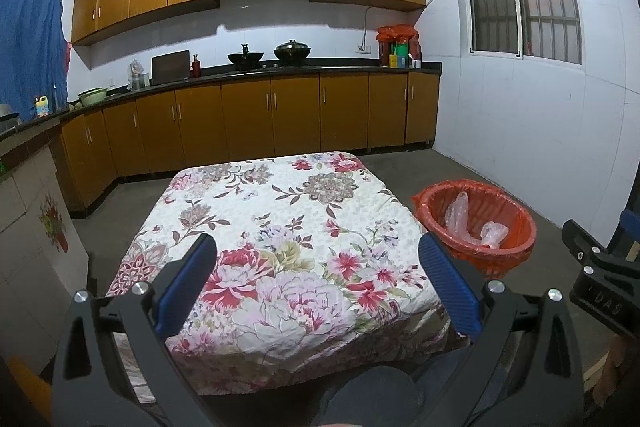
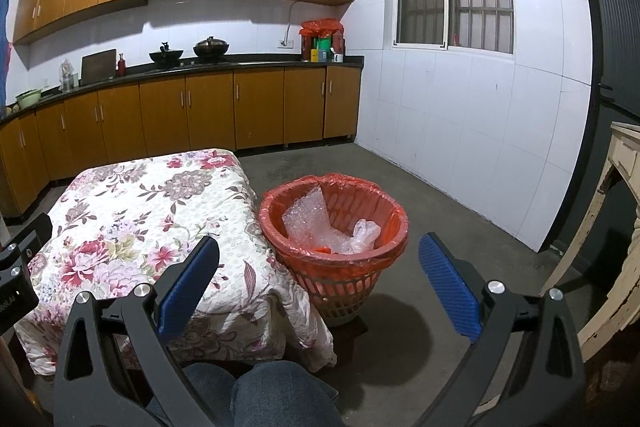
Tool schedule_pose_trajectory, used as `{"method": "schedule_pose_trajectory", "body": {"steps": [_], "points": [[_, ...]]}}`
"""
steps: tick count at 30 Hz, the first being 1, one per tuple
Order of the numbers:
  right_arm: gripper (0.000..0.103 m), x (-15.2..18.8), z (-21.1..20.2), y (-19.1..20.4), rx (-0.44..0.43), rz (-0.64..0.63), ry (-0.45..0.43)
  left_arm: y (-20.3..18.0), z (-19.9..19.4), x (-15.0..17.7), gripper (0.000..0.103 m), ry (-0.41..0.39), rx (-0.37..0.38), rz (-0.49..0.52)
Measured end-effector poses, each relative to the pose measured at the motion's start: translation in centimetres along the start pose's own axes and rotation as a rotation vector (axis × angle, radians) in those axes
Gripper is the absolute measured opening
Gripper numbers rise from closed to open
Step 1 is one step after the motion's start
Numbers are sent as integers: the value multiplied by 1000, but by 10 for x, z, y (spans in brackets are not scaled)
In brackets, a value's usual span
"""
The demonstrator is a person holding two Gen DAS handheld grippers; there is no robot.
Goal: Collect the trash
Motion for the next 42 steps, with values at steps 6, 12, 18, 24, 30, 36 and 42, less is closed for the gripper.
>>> {"method": "schedule_pose_trajectory", "body": {"steps": [6, 12, 18, 24, 30, 36, 42], "points": [[99, 0, 0, 0, 0, 1, 2, 0, -1, -2, 99, -7, 2, 3], [99, 0, 0, 0, 0, 0, 1, 0, -2, -3, 99, -7, 2, 5], [99, 0, 0, 0, 0, 1, 1, -1, -2, -2, 99, -5, 2, 5], [99, 0, 0, 0, 0, 2, 2, -1, -2, -2, 99, -6, 2, 5], [99, 0, 0, 0, -1, 1, 2, -1, -2, -2, 99, -3, 2, 4], [99, 0, 0, 0, -1, 3, 4, -1, -2, -1, 99, -2, 3, 6], [99, 0, 0, 0, -2, 2, 4, -1, -2, 1, 99, 0, 3, 5]]}}
Point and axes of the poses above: each gripper's, at about its wrist camera, not at the fingertips, and z roughly the way its jaws point, y to its left, x to its underside, the point moved 1 cm from there along z, roughly the way its jaws point, and after that the axes turned 3 degrees about x, right-handed, at the moved point
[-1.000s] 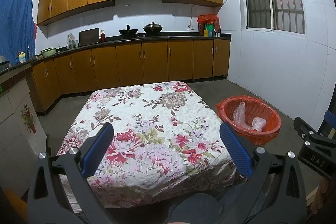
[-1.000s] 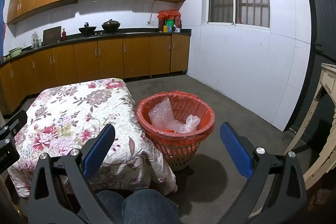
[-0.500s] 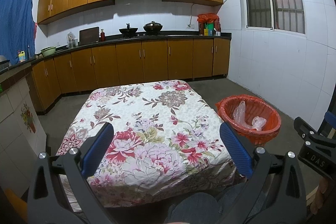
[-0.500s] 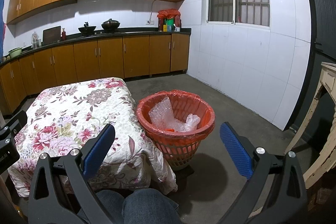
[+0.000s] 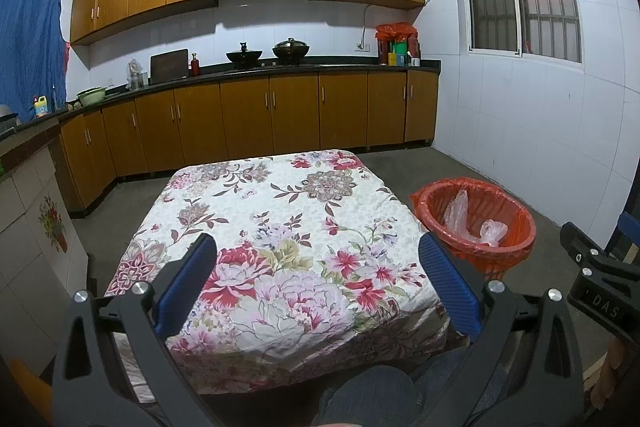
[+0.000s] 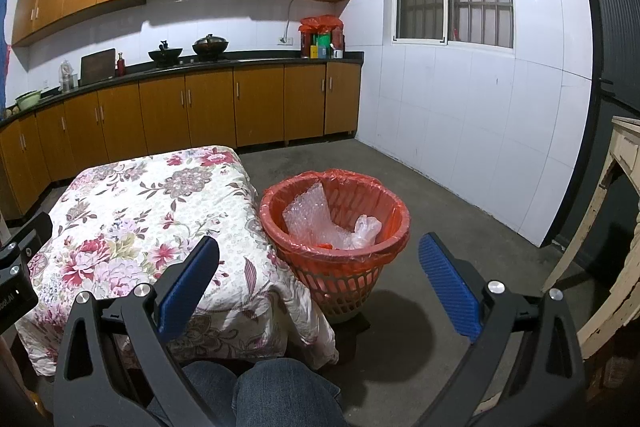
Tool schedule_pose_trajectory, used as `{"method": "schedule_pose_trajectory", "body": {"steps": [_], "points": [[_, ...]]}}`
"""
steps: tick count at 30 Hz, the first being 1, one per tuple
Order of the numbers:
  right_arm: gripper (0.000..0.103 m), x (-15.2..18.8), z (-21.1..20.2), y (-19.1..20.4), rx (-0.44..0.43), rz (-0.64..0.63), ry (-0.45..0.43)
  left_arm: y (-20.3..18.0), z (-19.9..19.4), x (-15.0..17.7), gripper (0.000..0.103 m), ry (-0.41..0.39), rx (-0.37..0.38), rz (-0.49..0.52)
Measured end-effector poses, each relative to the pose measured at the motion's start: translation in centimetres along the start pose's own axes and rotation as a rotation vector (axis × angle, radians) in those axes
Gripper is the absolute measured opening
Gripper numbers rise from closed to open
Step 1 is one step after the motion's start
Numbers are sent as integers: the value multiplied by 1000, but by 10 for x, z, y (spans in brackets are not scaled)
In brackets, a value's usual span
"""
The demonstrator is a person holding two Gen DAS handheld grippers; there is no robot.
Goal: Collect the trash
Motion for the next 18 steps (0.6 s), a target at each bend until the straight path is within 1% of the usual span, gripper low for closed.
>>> {"method": "schedule_pose_trajectory", "body": {"steps": [18], "points": [[99, 1, -1, 1, 1, 1, 3, -1, 0, 1, 99, 4, 1, -1]]}}
Point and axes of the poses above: each gripper's, at about its wrist camera, not at the fingertips, and z roughly the way its jaws point, y to its left, x to its underside, the point moved 1 cm from there along z, roughly the way its jaws point, and after that the axes turned 3 degrees about x, right-handed, at the moved point
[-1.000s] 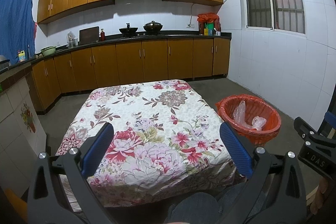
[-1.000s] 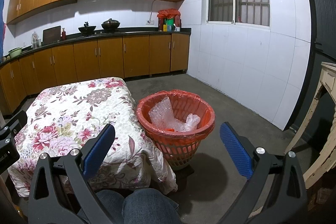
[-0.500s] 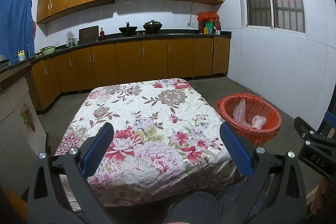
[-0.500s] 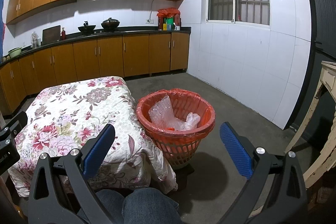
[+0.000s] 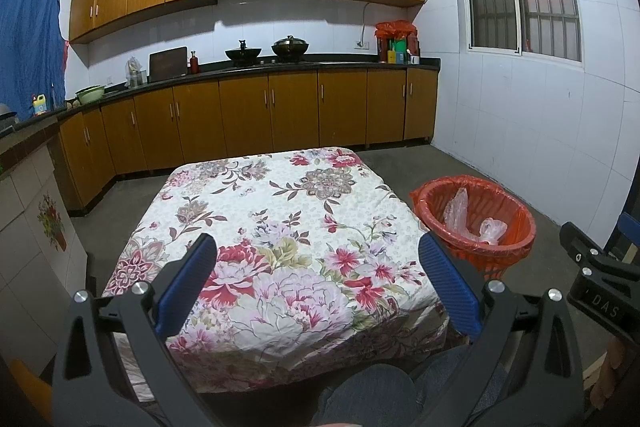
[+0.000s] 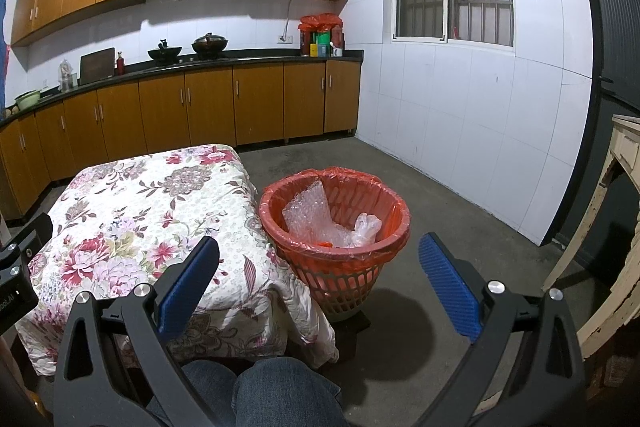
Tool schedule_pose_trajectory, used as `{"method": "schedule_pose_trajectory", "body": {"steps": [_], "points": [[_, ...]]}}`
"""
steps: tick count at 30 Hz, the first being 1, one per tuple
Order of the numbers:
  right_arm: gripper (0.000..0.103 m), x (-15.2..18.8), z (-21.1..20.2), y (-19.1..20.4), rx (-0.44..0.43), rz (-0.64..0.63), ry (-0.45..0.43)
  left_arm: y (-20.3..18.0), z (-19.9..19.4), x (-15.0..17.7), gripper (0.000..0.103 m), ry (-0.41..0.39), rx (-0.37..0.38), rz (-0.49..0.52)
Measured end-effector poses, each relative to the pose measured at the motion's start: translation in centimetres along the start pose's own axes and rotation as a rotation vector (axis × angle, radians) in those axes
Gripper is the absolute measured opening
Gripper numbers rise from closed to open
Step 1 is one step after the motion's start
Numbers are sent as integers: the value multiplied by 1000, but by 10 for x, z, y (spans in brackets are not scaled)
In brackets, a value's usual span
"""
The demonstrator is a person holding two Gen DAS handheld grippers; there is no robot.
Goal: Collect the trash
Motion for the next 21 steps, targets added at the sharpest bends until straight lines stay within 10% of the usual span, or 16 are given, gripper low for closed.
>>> {"method": "schedule_pose_trajectory", "body": {"steps": [21], "points": [[99, 0, 0, -1, -2, 2, 2, -2, 0, 6, 99, 4, 2, 1]]}}
Point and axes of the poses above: each gripper's, at about its wrist camera, not at the fingertips, and z roughly the way its jaws point, y to its left, x to its underside, the point moved 1 cm from there along z, roughly the way its jaws point, and after that the axes turned 3 degrees about x, right-handed, at the moved point
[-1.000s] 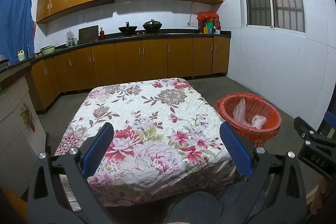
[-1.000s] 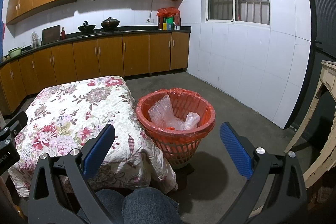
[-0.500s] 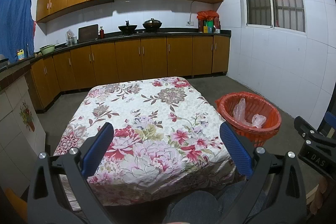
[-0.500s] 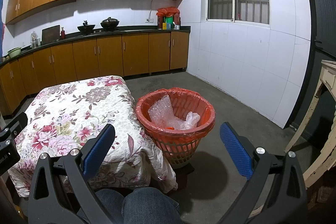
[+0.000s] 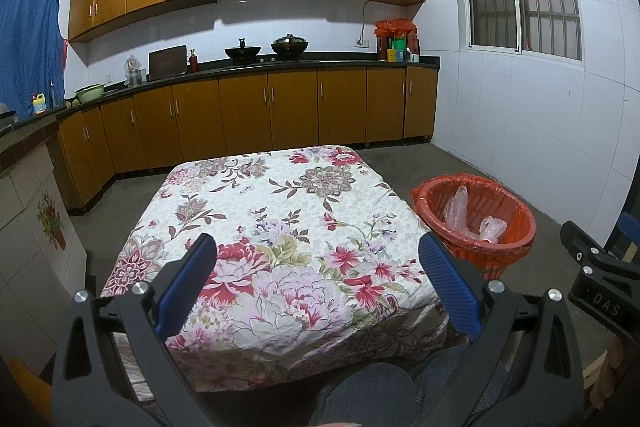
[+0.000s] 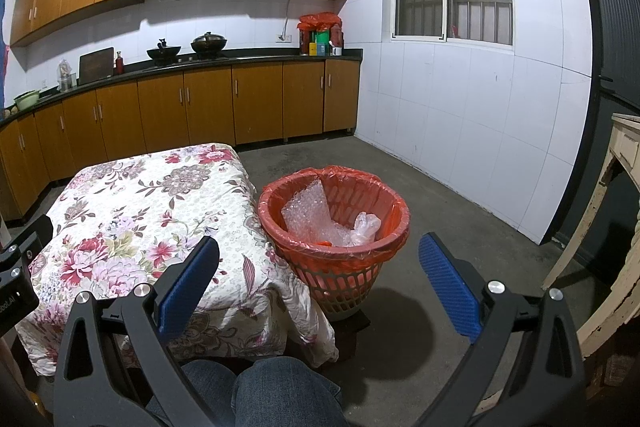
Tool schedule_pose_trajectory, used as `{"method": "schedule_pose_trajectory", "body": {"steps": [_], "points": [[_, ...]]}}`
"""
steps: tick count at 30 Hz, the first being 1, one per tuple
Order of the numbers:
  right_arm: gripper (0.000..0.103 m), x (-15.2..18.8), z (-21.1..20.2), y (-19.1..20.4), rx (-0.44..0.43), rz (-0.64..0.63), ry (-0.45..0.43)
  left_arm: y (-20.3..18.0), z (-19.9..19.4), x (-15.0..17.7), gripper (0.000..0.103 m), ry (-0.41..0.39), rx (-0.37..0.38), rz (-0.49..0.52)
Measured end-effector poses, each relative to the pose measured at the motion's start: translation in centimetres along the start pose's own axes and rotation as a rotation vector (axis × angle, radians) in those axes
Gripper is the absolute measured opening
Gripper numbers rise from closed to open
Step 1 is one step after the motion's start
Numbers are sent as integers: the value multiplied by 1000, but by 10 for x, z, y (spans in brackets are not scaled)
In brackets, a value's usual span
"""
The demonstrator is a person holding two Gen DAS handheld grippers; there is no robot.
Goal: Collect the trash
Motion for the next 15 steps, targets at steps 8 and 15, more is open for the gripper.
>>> {"method": "schedule_pose_trajectory", "body": {"steps": [8, 15], "points": [[99, -1, 0, -1, -1, 0, 0, 0, -1, 0, 99, 1, -1, 0], [99, 1, -1, -1, -1, 2, 2, -1, 1, 3, 99, 4, -2, 0]]}}
Point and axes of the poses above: each gripper's, at about its wrist camera, not at the fingertips, and z roughly the way its jaws point, y to its left, x to its underside, the point moved 1 cm from there along z, roughly the way its jaws point, and after that the axes turned 3 degrees about x, right-handed, at the moved point
